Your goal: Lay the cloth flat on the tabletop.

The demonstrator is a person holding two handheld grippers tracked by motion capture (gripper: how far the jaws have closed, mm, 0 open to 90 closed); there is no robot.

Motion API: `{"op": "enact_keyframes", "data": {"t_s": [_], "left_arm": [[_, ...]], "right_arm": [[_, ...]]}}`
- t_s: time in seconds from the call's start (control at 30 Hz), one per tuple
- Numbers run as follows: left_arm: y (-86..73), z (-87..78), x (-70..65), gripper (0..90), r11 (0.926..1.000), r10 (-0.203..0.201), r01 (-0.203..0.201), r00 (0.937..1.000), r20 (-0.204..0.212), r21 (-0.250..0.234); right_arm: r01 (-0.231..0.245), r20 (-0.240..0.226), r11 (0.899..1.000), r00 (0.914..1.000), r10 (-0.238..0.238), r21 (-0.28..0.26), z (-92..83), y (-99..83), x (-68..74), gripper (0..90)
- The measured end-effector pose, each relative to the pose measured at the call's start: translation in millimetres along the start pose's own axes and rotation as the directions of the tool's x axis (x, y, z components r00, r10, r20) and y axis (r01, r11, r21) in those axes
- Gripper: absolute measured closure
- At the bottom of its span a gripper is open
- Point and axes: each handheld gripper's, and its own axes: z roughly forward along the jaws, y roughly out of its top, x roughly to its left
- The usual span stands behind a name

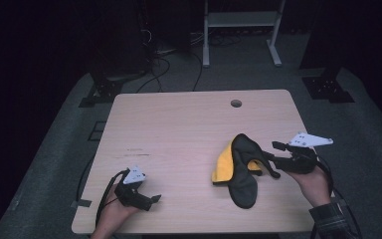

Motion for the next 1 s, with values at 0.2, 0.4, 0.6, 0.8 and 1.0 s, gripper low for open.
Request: {"op": "enact_keyframes", "data": {"t_s": [0.2, 0.4, 0.6, 0.8, 1.0], "left_arm": [[16.8, 1.2, -12.9, 0.0, 0.9985, 0.015, -0.014, 0.9994, 0.031, -0.052], [34.4, 10.2, -23.8, 0.0, 0.9968, 0.030, -0.023, 0.9963, 0.080, -0.077], [56.0, 24.2, -40.0, 3.0, 0.9937, 0.059, -0.045, 0.9893, 0.133, -0.103], [79.2, 40.3, -62.0, 6.4, 0.9844, 0.127, -0.103, 0.9775, 0.169, -0.142], [101.1, 49.8, -80.3, 22.5, 0.9715, 0.178, -0.143, 0.9661, 0.186, -0.189]], "right_arm": [[-0.032, 0.009, 0.999, 0.9995, 0.032, -0.002, -12.4, -15.3, -2.4, 42.4], [-0.044, 0.005, 0.999, 0.9990, 0.044, 0.015, -18.2, -25.5, -0.8, 41.5], [-0.057, -0.021, 0.998, 0.9981, 0.058, 0.015, -22.7, -34.1, 1.0, 41.4], [-0.049, -0.035, 0.998, 0.9981, 0.050, 0.032, -15.5, -36.8, 2.8, 41.4], [-0.034, -0.042, 0.998, 0.9984, 0.036, 0.057, -9.1, -38.9, 5.4, 41.3]]}}
